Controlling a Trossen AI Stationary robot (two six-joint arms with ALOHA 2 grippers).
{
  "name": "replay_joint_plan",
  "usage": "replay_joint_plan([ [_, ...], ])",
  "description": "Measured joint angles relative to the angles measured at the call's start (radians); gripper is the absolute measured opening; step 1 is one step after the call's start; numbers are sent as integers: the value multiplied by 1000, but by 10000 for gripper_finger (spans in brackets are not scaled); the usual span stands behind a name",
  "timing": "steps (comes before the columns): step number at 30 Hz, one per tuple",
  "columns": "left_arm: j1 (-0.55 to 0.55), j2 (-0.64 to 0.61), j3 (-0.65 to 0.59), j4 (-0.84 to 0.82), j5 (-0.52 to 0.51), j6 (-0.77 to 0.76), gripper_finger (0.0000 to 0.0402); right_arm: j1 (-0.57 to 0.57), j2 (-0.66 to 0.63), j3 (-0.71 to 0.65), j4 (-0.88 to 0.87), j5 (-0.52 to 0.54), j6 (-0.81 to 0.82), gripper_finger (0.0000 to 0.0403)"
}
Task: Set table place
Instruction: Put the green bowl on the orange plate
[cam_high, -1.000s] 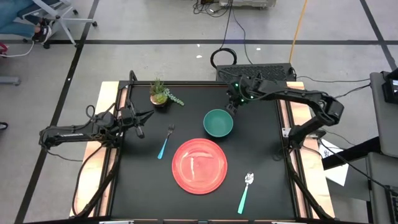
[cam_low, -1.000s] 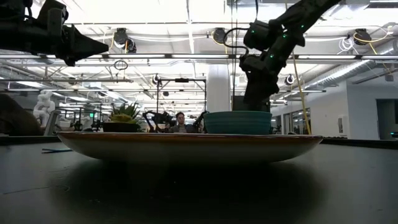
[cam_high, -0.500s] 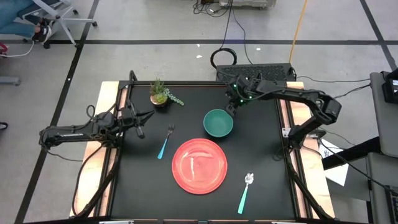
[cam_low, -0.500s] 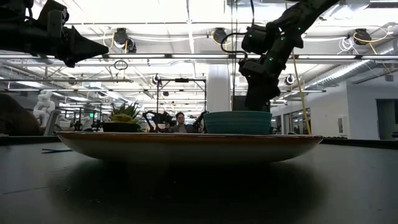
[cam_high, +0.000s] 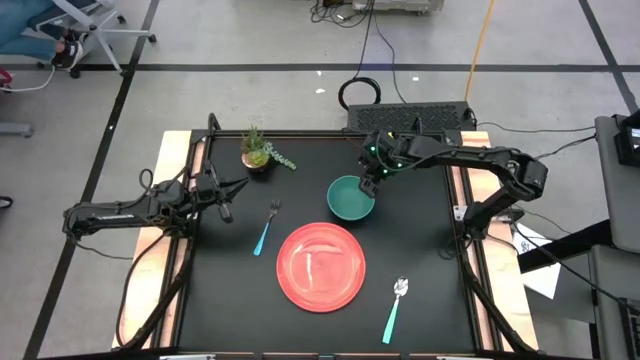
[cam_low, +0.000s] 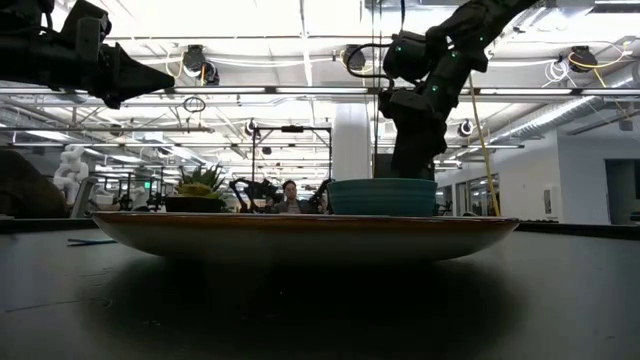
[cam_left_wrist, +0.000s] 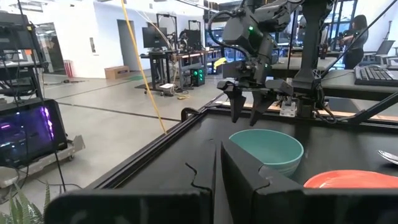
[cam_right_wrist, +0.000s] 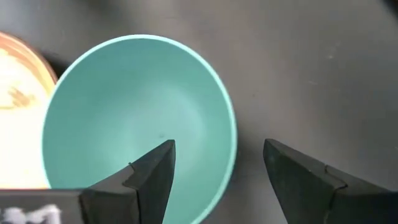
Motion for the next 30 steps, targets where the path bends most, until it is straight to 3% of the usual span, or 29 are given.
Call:
replay_joint_plan([
  [7,0,0,0,-6,0,0,31,16,14,0,0,54,13,237],
  [19,0,0,0,-14,0,0,31,18,148,-1,15,53,10,237],
  [30,0,0,0,-25,0,3,31,18,145,-1,54,53,1,218],
])
